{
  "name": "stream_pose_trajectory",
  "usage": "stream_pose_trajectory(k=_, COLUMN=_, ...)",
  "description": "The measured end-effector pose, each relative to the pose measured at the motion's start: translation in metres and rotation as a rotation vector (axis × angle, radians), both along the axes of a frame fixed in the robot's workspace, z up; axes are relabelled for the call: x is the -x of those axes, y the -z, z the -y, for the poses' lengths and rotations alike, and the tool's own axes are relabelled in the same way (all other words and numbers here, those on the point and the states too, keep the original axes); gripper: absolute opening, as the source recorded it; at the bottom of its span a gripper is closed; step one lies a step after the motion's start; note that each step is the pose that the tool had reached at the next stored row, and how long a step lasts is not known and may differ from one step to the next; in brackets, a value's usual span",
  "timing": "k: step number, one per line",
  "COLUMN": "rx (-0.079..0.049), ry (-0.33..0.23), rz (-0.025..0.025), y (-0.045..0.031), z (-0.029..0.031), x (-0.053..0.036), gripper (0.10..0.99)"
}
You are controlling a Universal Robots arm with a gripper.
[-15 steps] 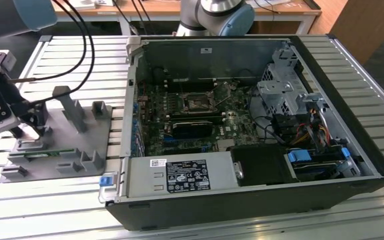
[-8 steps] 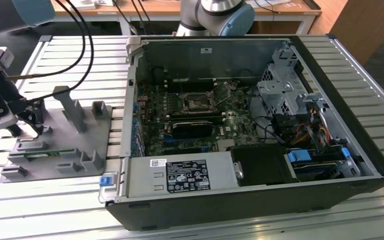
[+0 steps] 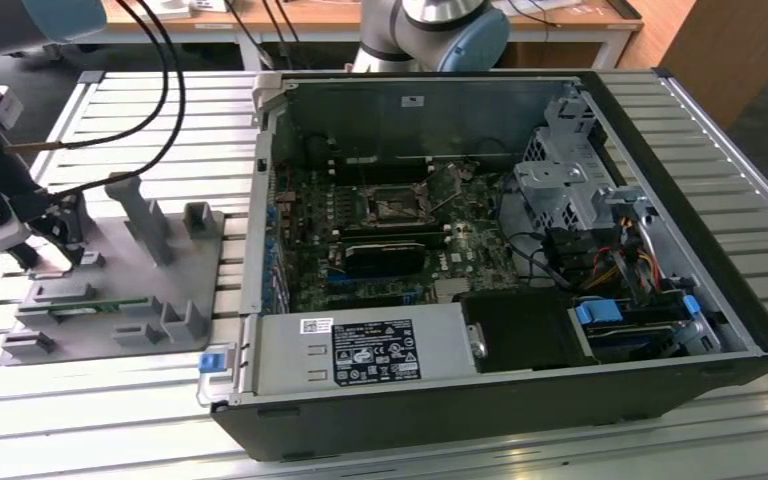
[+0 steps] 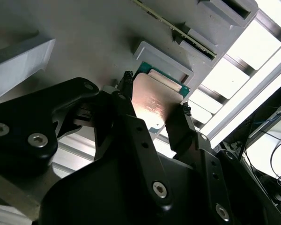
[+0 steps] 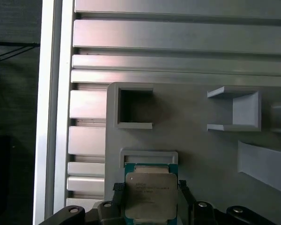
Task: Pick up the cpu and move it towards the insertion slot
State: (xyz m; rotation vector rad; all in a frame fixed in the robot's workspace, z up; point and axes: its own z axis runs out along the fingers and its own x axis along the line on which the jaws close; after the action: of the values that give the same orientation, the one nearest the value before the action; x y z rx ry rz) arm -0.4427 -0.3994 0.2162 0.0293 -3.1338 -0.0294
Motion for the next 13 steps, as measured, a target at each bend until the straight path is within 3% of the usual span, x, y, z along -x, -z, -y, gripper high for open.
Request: stream_pose_trajectory(k=13, rx=0.0, ry=0.0, rz=-0.0001, y=-0.0228, z=0.0, x=0.0, gripper=0.529)
